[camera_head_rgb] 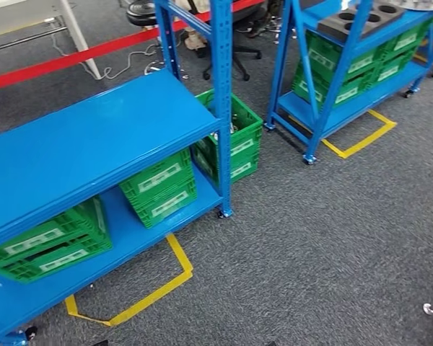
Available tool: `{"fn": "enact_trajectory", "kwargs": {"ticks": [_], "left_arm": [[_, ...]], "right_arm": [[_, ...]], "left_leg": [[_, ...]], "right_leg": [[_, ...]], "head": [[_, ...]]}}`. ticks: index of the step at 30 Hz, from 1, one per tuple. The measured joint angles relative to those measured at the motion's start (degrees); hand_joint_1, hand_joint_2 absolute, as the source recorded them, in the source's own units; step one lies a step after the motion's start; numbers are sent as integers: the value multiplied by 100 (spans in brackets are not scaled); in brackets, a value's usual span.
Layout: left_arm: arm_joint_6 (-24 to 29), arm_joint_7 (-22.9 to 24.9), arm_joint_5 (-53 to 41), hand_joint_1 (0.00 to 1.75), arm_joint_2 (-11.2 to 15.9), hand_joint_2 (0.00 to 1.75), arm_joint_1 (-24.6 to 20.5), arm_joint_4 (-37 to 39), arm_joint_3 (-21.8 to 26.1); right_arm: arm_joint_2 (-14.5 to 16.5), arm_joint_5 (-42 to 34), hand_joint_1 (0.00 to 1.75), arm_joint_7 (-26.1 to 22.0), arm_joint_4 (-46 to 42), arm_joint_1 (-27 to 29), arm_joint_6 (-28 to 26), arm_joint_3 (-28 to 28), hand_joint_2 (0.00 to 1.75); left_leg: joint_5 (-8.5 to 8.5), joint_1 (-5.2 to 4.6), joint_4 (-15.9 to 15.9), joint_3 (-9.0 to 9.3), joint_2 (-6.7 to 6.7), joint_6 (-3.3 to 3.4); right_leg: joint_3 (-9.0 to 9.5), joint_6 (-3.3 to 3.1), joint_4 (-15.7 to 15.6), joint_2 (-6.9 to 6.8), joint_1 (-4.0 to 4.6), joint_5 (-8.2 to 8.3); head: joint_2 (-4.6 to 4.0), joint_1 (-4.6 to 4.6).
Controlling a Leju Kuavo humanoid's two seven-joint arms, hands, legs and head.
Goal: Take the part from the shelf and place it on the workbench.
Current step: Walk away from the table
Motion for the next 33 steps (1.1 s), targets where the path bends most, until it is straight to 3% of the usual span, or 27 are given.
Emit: {"fn": "enact_trajectory", "kwargs": {"ticks": [1, 3, 4, 6, 8, 10, 12, 13, 14, 16, 17, 19, 21, 23, 25, 27, 28, 29, 32, 33], "left_arm": [[42, -72, 45, 0, 11, 175, -8, 0, -1], [68, -254, 195, 0, 34, 175, -40, 0, 18], [40, -338, 273, 0, 50, 175, -53, 0, 35], [-38, -460, 391, 0, 82, 175, -56, 0, 88], [-95, -536, 471, 0, 107, 175, -62, 0, 139], [-109, -584, 512, 0, 119, 175, -80, 0, 170], [-87, -569, 521, 0, 122, 175, -80, 0, 193], [-64, -522, 521, 0, 123, 175, -74, 0, 208], [-39, -453, 520, 0, 122, 175, -68, 0, 223], [-8, -315, 513, 0, 115, 175, -62, 0, 250], [-10, -277, 515, 0, 111, 175, -65, 0, 258], [-23, -262, 537, 0, 109, 175, -59, 0, 275], [19, -248, 571, 0, 114, 175, -30, 0, 296], [90, -213, 583, 0, 119, 175, -8, 0, 318], [104, -212, 563, 0, 121, 175, -12, 0, 328], [75, -228, 539, 0, 124, 175, -11, 0, 330], [66, -231, 531, 0, 125, 175, -4, 0, 330], [62, -236, 529, 0, 126, 175, 7, 0, 331], [51, -297, 501, 0, 140, 175, 30, 0, 333], [46, -319, 480, 0, 147, 175, 29, 0, 330]], "right_arm": [[7, -77, 0, -47, 0, -12, 9, -49, 0], [24, -185, 0, -88, 0, -33, 27, -168, 0], [31, -205, 0, -88, 0, -45, 40, -214, 0], [40, -233, 0, -98, -1, -69, 74, -282, 0], [44, -298, 0, -157, -1, -80, 128, -350, 0], [44, -369, 0, -223, -1, -68, 189, -432, 0], [44, -401, 0, -248, 0, -44, 214, -508, 0], [43, -405, 0, -252, 0, -38, 213, -541, 0], [43, -405, 0, -256, 0, -39, 210, -566, 0], [43, -407, 0, -288, 1, -42, 213, -615, 0], [45, -418, 0, -344, 1, -39, 229, -635, 0], [48, -461, 0, -518, 2, -36, 263, -683, 0], [63, -513, 0, -652, 2, -45, 256, -736, 0], [89, -555, 0, -667, 1, -51, 213, -787, 0], [104, -578, 0, -564, 1, -45, 171, -842, 0], [108, -584, 0, -433, 1, -31, 138, -892, 0], [108, -592, 0, -386, 2, -28, 119, -909, 0], [108, -633, 0, -338, 1, -34, 100, -926, 0], [131, -1051, 0, -157, 1, -87, 196, -1120, 0], [140, -1211, 0, -112, 1, -106, 302, -1236, 44]], "left_leg": [[134, -36, -389, 204, 165, 42], [234, -104, -873, 434, 427, 119], [211, -130, -933, 446, 469, 141], [239, -113, -983, 443, 334, 188], [279, -69, -1031, 453, 199, 247], [302, -43, -1040, 439, 64, 286], [310, -37, -1037, 428, -87, 295], [312, -31, -1033, 428, -170, 291], [313, -22, -1023, 431, -250, 282], [303, -7, -984, 421, -406, 238], [296, -6, -951, 399, -478, 204], [309, -1, -918, 340, -605, 124], [330, 19, -917, 304, -684, 59], [199, 12, -728, 216, -472, 7], [-134, 7, -121, -55, -182, -38], [-394, 21, 561, -362, -113, -66], [-390, 24, 685, -409, -105, -66], [-279, 25, 581, -347, -100, -57], [200, -6, -513, 222, -40, 44], [252, -23, -767, 349, -14, 74]], "right_leg": [[14, 12, 3, -64, 18, -14], [27, 48, 8, -188, 52, -42], [34, 70, 5, -254, 65, -52], [56, 121, -1, -305, 64, -82], [-36, 180, 235, -21, 43, -270], [-354, 217, 913, 301, 14, -630], [-689, 241, 1559, 360, -3, -834], [-745, 250, 1618, 368, -11, -770], [-690, 258, 1445, 383, -21, -594], [-383, 280, 698, 583, -59, -162], [-246, 278, 374, 708, -81, -46], [-109, 242, 112, 852, -90, -21], [-75, 167, 94, 743, -81, -2], [-63, 88, 77, 602, -86, 20], [-52, 27, 70, 421, -75, 13], [-47, -3, 70, 228, -57, -6], [-43, -7, 70, 157, -49, -14], [-36, -7, 70, 103, -42, -21], [-13, 17, 75, 24, -18, -46], [-18, 38, 78, 11, -9, -50]], "head": [[0, 1], [0, 4], [0, 4], [0, 6], [0, 24], [0, 49], [0, 55], [0, 56], [0, 54], [0, 56], [0, 54], [0, 51], [0, 52], [0, 15], [0, -31], [0, -38], [0, -37], [0, -38], [0, -37], [0, -33]]}}
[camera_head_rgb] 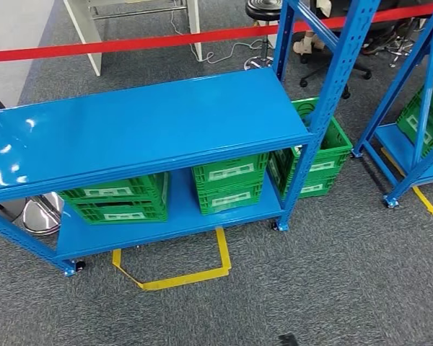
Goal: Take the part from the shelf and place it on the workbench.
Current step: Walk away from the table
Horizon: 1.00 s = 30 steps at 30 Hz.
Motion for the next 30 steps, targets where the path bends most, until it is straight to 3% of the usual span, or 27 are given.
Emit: {"fn": "enact_trajectory", "kwargs": {"ticks": [3, 5, 7, 9, 10, 11, 14, 16, 20, 21, 24, 25, 26, 27, 29, 30], "left_arm": [[-51, -27, -65, 0, 17, 175, 17, -1, -29], [-139, -33, -70, 0, 46, 175, 51, -8, -163], [-227, -17, 20, 0, 87, 175, 70, -33, -415], [-299, 23, 181, 0, 132, 87, 77, -87, -692], [-332, 51, 268, 0, 153, 44, 81, -122, -825], [-365, 80, 359, 0, 179, 0, 84, -167, -961], [-464, 169, 624, 0, 246, 0, 85, -319, -1365], [-528, 230, 807, 0, 301, 0, 98, -407, -1648], [-654, 367, 1177, 0, 414, 0, 190, -511, -2220], [-690, 401, 1273, 0, 438, 0, 228, -522, -2368], [-791, 500, 1548, 0, 489, 0, 390, -528, -2803], [-822, 532, 1636, 0, 501, 0, 465, -526, -2939], [-852, 566, 1722, 0, 512, 0, 544, -523, -3069], [-882, 595, 1806, 0, 526, 0, 624, -517, -3189], [-944, 654, 1977, 0, 560, 0, 771, -493, -3450], [-974, 684, 2059, 0, 574, 0, 825, -479, -3581]], "right_arm": [[5, -232, 0, 4, -1, -26, 293, -269, 175], [-9, -338, 0, -71, -7, -8, 409, -326, 175], [-38, -480, 0, -118, -12, 46, 474, -326, 175], [-73, -641, 0, -125, -11, 135, 511, -285, 87], [-90, -723, 0, -126, -11, 191, 529, -249, 44], [-111, -806, 0, -126, -10, 253, 547, -202, 0], [-179, -1044, 0, -126, -8, 421, 589, -28, 0], [-216, -1207, 0, -127, -4, 500, 618, 115, 0], [-285, -1537, 0, -127, -18, 617, 680, 443, 0], [-304, -1621, 0, -127, -38, 629, 692, 534, 0], [-367, -1863, 0, -127, -155, 631, 730, 808, 0], [-392, -1940, 0, -127, -213, 622, 746, 893, 0], [-416, -2017, 0, -127, -280, 608, 762, 976, 44], [-433, -2091, 0, -127, -353, 589, 776, 1058, 87], [-476, -2244, 0, -128, -510, 544, 799, 1227, 175], [-500, -2319, 0, -129, -578, 526, 811, 1312, 175]], "left_leg": [[-18, -19, -166, 63, 19, 48], [13, 9, -241, 96, 11, 102], [33, 34, -286, 113, -2, 149], [29, 36, -283, 110, -23, 169], [25, 37, -281, 114, -38, 170], [20, 41, -276, 119, -57, 164], [-28, 49, -213, 122, -113, 91], [-55, 37, -157, 101, -127, 20], [-137, 59, -39, 64, -115, -77], [-263, 64, 155, -16, -104, -100], [-757, 70, 1202, -479, -86, -147], [-800, 70, 1416, -575, -86, -146], [-734, 70, 1427, -580, -86, -137], [-570, 68, 1221, -486, -85, -117], [-199, 76, 456, -134, -66, -116], [-102, 88, 142, 8, -60, -143]], "right_leg": [[-12, 85, -13, -19, 8, -2], [-71, 141, 104, 89, 1, -109], [-335, 176, 645, 263, -11, -413], [-702, 205, 1363, 338, -15, -689], [-808, 218, 1538, 349, -19, -695], [-808, 230, 1481, 352, -26, -581], [-370, 249, 453, 379, -60, -16], [-175, 205, 79, 417, -54, 76], [-129, 54, 52, 397, -41, 89], [-123, 20, 43, 378, -50, 95], [-117, -34, 39, 331, -47, 80], [-112, -39, 40, 322, -45, 76], [-104, -42, 40, 317, -42, 71], [-92, -41, 40, 316, -40, 65], [-70, -32, 49, 315, -14, 38], [-79, -31, 62, 314, 12, 16]], "head": [[0, 1], [0, 14], [0, 42], [0, 57], [0, 57], [0, 58], [0, 64], [0, 64], [0, 49], [0, 38], [0, 21], [0, 21], [0, 20], [0, 20], [0, 11], [0, 8]]}}
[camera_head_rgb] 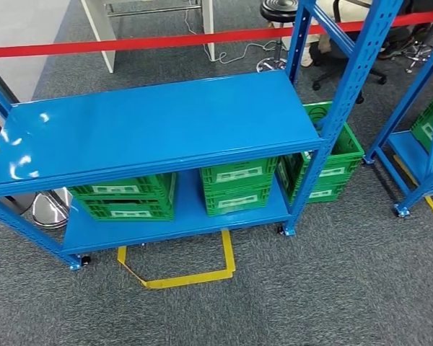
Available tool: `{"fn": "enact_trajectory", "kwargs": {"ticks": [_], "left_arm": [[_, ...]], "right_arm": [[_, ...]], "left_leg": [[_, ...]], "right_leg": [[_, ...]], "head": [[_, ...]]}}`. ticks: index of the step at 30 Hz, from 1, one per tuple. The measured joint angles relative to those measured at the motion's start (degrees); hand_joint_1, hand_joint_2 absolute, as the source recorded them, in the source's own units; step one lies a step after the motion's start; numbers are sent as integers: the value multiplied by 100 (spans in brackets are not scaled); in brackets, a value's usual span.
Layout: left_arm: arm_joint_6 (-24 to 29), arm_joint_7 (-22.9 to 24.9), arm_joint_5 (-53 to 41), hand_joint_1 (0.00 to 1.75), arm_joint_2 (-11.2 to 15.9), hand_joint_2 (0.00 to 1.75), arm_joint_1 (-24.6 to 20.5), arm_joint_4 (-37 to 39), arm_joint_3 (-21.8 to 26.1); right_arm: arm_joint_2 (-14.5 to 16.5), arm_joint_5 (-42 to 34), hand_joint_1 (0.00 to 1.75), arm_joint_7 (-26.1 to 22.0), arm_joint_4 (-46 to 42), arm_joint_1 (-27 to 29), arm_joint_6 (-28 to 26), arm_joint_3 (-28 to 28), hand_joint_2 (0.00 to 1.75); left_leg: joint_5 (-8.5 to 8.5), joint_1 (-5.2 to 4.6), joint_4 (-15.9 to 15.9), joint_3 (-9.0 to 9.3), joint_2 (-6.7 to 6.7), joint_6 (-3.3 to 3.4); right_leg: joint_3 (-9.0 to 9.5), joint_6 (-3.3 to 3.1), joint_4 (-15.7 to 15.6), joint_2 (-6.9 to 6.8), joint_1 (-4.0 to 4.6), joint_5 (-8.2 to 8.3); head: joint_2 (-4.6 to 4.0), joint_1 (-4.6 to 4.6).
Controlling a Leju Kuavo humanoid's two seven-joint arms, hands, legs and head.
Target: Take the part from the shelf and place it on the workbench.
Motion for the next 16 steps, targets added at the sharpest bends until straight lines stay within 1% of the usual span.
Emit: {"fn": "enact_trajectory", "kwargs": {"ticks": [1, 2, 4, 8, 12, 15, 16], "left_arm": [[-33, 32, 88, 0, 13, 0, 50, 11, -140], [-62, 63, 172, 0, 22, 0, 93, 20, -276], [-122, 128, 355, 0, 67, 0, 179, 22, -567], [-251, 250, 722, 0, 185, 0, 264, 10, -1153], [-383, 382, 1094, 0, 297, 0, 332, -41, -1749], [-482, 480, 1372, 0, 374, 0, 390, -107, -2184], [-498, 497, 1417, 0, 387, 0, 399, -118, -2252]], "right_arm": [[-28, -74, 0, -1, -60, -11, 14, 86, 175], [-59, -150, 0, -1, -108, -12, 31, 174, 175], [-108, -313, 0, -1, -180, 9, 63, 361, 175], [-183, -641, 0, 2, -253, 126, 115, 742, 175], [-255, -973, 0, 3, -304, 272, 179, 1140, 0], [-311, -1223, 0, 4, -336, 361, 219, 1428, 0], [-321, -1262, 0, 4, -341, 374, 226, 1473, 0]], "left_leg": [[24, 11, -189, 84, 5, -18], [-10, 14, -237, 107, 2, -37], [-20, 4, -253, 112, -4, 3], [-27, -30, -250, 109, -3, 44], [-30, -53, -244, 111, -3, 69], [-32, -59, -244, 114, -3, 77], [-32, -60, -244, 115, -3, 78]], "right_leg": [[-16, 1, 7, -3, 27, -18], [-32, 1, 8, -5, 51, -30], [-40, 9, -13, -9, 49, -29], [16, 45, -39, -7, 21, -11], [35, 82, -42, -5, -4, -7], [33, 97, -43, -5, -9, -11], [33, 99, -43, -5, -10, -13]], "head": [[0, 6], [0, 12], [0, 35], [0, 34], [0, 32], [0, 32], [0, 32]]}}
